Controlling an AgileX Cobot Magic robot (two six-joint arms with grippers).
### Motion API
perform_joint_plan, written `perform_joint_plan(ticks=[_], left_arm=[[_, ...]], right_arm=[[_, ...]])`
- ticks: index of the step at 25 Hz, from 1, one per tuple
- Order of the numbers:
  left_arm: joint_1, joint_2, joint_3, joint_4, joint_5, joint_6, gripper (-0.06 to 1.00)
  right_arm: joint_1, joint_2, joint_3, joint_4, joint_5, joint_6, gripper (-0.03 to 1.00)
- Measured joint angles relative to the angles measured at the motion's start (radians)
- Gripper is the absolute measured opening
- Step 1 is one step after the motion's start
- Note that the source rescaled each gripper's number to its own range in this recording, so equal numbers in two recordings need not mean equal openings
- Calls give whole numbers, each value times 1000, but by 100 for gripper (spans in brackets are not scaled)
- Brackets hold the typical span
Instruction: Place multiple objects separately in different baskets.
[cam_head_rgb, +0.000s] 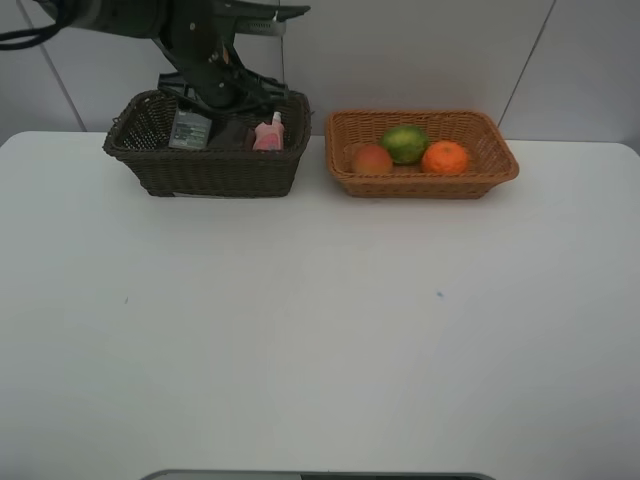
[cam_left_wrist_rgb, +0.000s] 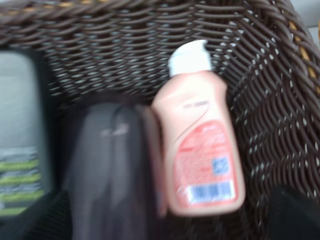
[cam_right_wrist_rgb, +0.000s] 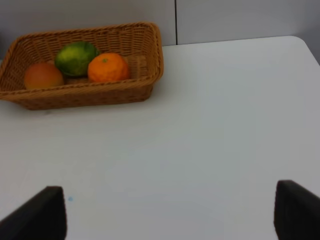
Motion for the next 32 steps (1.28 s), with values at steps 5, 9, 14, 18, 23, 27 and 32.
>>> perform_joint_plan(ticks=[5, 9, 14, 18, 23, 27, 32], left_arm=[[0, -177, 139, 0, 59, 0, 98], [15, -356, 310, -5, 61, 0, 98], [70, -584, 515, -24, 103, 0, 98], [137, -769, 627, -26, 212, 6, 98], [155, -1000, 728, -48, 333, 36, 98], [155, -1202, 805, -136, 377, 75, 98], [155, -1481, 886, -229, 455, 156, 98]], right_arm=[[0, 0, 0, 0, 0, 0, 91], [0, 0, 0, 0, 0, 0, 91], [0, 0, 0, 0, 0, 0, 91], [0, 0, 0, 0, 0, 0, 91], [0, 0, 0, 0, 0, 0, 91], [0, 0, 0, 0, 0, 0, 91], [0, 0, 0, 0, 0, 0, 91]])
